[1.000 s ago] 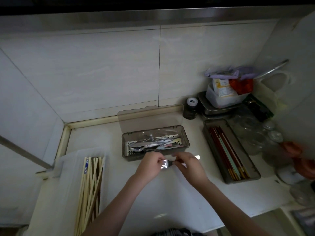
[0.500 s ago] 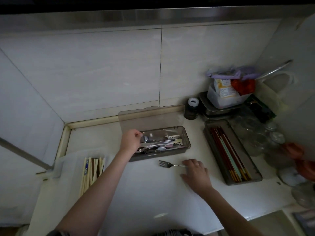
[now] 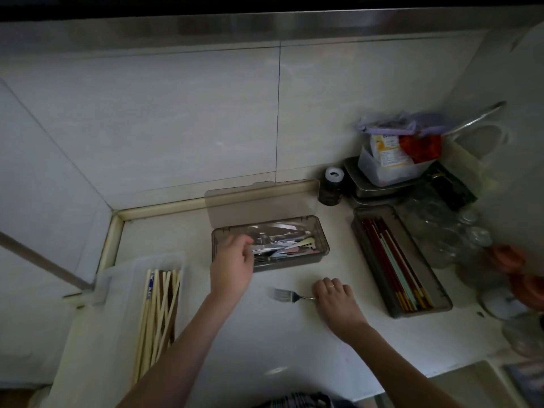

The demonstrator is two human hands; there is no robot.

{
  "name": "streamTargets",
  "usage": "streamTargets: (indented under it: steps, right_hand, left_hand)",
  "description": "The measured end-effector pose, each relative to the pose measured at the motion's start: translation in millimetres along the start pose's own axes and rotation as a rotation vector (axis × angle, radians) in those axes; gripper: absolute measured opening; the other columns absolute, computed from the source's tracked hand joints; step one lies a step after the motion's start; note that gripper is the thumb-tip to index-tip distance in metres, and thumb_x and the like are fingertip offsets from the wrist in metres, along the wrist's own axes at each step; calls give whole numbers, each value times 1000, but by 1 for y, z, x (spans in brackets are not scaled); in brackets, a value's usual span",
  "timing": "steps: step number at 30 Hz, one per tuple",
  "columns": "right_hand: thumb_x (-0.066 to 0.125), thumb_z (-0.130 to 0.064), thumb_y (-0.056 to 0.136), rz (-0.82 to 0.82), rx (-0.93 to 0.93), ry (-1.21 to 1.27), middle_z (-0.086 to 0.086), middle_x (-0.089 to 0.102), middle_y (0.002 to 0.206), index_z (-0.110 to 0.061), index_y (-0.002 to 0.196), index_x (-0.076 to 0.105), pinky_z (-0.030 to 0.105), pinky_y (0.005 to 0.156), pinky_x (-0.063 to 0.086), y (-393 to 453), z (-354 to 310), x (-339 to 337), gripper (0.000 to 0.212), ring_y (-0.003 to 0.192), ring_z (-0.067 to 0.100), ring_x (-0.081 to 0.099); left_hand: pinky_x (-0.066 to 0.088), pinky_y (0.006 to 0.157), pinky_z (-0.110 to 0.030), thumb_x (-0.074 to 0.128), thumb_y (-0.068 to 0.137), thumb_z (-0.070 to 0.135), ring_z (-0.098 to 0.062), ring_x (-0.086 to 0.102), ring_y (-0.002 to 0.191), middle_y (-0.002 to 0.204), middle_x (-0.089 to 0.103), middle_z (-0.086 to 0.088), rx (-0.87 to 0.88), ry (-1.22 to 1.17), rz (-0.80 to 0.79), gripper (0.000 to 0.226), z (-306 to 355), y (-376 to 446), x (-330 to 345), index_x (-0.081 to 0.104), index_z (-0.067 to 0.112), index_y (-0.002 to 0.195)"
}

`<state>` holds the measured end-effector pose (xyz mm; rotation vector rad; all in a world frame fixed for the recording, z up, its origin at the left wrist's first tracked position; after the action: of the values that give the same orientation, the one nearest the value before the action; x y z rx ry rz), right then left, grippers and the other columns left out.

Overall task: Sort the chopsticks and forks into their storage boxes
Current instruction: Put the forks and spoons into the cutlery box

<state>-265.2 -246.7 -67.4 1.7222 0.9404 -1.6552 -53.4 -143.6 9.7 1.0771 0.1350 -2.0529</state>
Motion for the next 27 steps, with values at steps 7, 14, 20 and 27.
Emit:
streamTargets:
  steps: [7, 14, 20, 27]
  right_hand:
    - [40, -17, 94, 1, -99, 190, 6, 59, 83, -18, 96, 42, 31, 61, 23, -13, -11, -21, 2, 65, 26, 45]
    - [39, -19, 95, 28, -191, 253, 11, 60, 85, -15, 100, 47, 34, 63, 34, -14, -25, -23, 10, 70, 31, 50]
    - [18, -38, 93, 145, -102, 295, 0, 60, 96, -20, 104, 52, 32, 77, 33, -1, -20, -29, 40, 88, 23, 54]
    - [40, -5, 95, 286, 184, 479, 6, 49, 135, -16, 139, 39, 37, 100, 43, -4, 2, -27, 45, 121, 21, 48]
  left_hand:
    - [49, 63, -29, 58, 88, 29, -15, 58, 80, 95, 57, 5, -138, -60, -70, 16, 4, -55, 20, 58, 17, 99]
    - [52, 49, -30, 56, 89, 6, -8, 56, 42, 57, 59, 3, -254, -295, -337, 19, -4, -65, 29, 57, 15, 73]
    - [49, 45, -21, 56, 89, 2, -5, 54, 41, 54, 60, -1, -273, -425, -204, 17, -3, -51, 11, 63, 13, 79]
    - [52, 46, -21, 57, 90, 7, -7, 55, 42, 61, 59, -6, -251, -480, 74, 10, 1, 4, -11, 64, 10, 83]
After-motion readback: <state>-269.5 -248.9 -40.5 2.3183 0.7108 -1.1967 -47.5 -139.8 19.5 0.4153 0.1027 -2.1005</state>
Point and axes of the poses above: each hand's wrist, its own y-axis towards the middle knuckle, its own x-axis out of the palm, z = x × y, the point moved 2 cm from there along y, towards the middle knuckle
